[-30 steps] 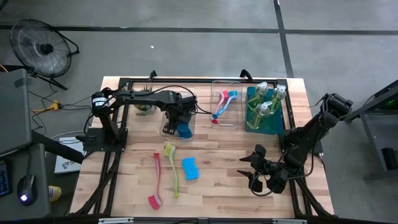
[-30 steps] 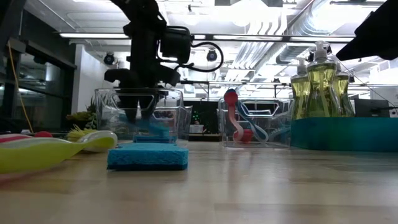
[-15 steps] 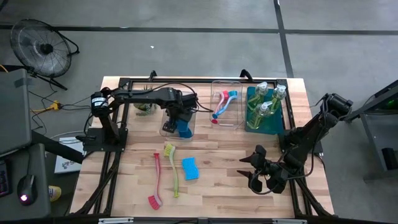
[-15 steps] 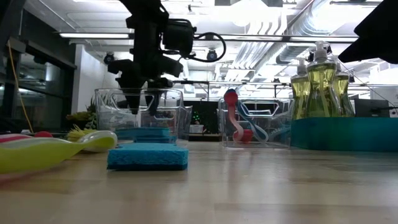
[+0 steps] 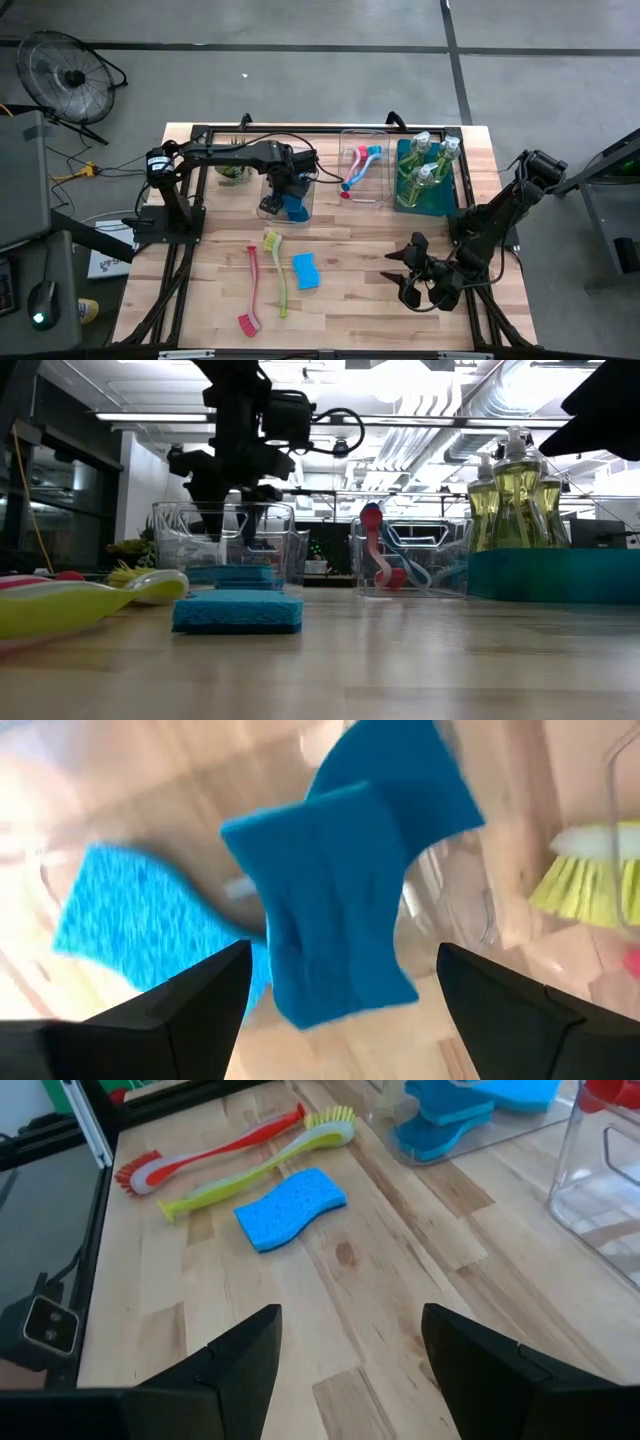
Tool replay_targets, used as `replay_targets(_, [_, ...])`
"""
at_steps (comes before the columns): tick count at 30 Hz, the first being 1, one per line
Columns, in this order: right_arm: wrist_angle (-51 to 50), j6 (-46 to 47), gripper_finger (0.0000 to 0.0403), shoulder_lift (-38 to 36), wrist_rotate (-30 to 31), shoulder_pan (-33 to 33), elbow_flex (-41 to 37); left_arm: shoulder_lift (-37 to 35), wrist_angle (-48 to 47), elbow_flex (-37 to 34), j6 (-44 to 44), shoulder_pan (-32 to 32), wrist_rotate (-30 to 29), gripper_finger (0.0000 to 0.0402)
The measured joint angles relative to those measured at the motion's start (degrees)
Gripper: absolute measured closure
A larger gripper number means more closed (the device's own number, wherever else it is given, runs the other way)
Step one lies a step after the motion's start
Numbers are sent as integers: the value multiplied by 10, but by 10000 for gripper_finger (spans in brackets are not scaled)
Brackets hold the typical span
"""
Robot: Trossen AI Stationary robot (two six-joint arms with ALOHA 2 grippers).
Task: Pick & Place Kitchen Sink Supplies
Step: Put the blue dishwashing sponge into the left transparent bin
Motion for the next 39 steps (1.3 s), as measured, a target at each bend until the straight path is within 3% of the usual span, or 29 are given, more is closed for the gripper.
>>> replay_targets(7, [-1,-20,167,0,-4,0,0,0,10,0,6,0,9,84])
replay_targets(19, [-1,-65,167,0,-6,0,0,0,-15,0,-8,0,-26,16])
replay_targets(31, [-1,-103,167,0,-5,0,0,0,-49,3,4,0,-27,11])
replay_targets(39, [-6,-113,167,0,-14,-12,0,0,-98,113,-17,0,-64,11])
